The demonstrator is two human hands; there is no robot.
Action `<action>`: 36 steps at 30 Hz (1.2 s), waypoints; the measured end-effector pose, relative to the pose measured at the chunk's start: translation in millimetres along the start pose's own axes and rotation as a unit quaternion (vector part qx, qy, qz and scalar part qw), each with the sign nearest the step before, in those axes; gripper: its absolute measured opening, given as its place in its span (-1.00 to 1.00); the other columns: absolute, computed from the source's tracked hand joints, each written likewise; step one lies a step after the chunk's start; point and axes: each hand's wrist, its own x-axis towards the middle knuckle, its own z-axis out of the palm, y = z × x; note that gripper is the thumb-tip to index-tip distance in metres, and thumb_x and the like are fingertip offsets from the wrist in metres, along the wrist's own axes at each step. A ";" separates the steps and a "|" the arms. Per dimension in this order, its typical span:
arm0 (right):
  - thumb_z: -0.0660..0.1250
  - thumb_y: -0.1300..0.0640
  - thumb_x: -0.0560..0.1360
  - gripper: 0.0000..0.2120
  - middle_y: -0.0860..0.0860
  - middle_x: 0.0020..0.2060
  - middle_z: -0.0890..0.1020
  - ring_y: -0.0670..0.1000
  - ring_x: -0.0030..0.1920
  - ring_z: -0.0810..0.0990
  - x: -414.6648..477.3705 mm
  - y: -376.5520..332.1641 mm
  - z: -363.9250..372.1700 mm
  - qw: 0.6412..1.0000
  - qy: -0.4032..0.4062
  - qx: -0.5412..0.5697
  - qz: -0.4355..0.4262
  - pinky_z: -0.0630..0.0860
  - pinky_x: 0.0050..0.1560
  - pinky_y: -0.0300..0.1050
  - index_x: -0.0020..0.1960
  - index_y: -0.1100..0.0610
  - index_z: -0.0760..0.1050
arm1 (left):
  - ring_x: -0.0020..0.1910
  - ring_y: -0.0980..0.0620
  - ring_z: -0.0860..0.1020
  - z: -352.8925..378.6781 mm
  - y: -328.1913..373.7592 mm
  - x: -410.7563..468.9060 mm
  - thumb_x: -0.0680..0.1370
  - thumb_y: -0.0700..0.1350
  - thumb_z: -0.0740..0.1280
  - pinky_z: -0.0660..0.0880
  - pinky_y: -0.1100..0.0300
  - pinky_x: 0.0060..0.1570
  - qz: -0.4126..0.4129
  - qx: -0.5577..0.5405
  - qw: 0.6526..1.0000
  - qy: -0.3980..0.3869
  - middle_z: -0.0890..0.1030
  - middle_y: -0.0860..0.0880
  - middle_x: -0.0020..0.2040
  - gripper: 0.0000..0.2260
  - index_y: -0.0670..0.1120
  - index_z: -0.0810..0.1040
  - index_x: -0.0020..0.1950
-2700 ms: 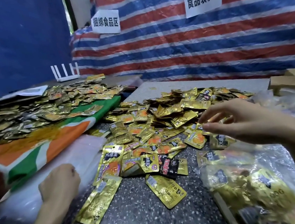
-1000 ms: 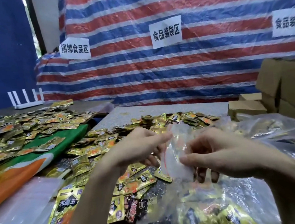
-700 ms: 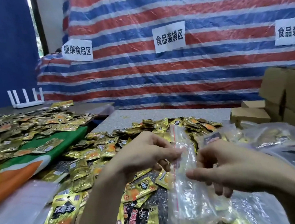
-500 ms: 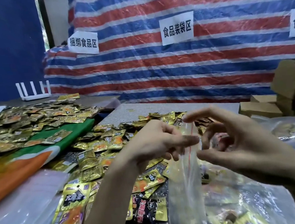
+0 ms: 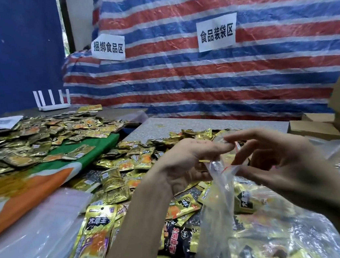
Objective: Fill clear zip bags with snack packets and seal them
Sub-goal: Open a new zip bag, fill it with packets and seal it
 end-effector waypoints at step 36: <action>0.35 0.19 0.53 -0.83 -0.20 -0.17 0.70 -0.12 -0.13 0.69 0.3 6.9 1.1 0.993 -0.113 -0.008 0.033 0.61 -0.11 -0.11 0.00 0.00 0.68 | 0.26 -0.20 0.42 -178.8 -152.2 28.5 0.50 -0.01 0.42 0.23 -0.06 0.27 -0.239 0.410 0.668 0.573 0.59 -0.21 0.15 -0.71 -0.06 0.58 0.18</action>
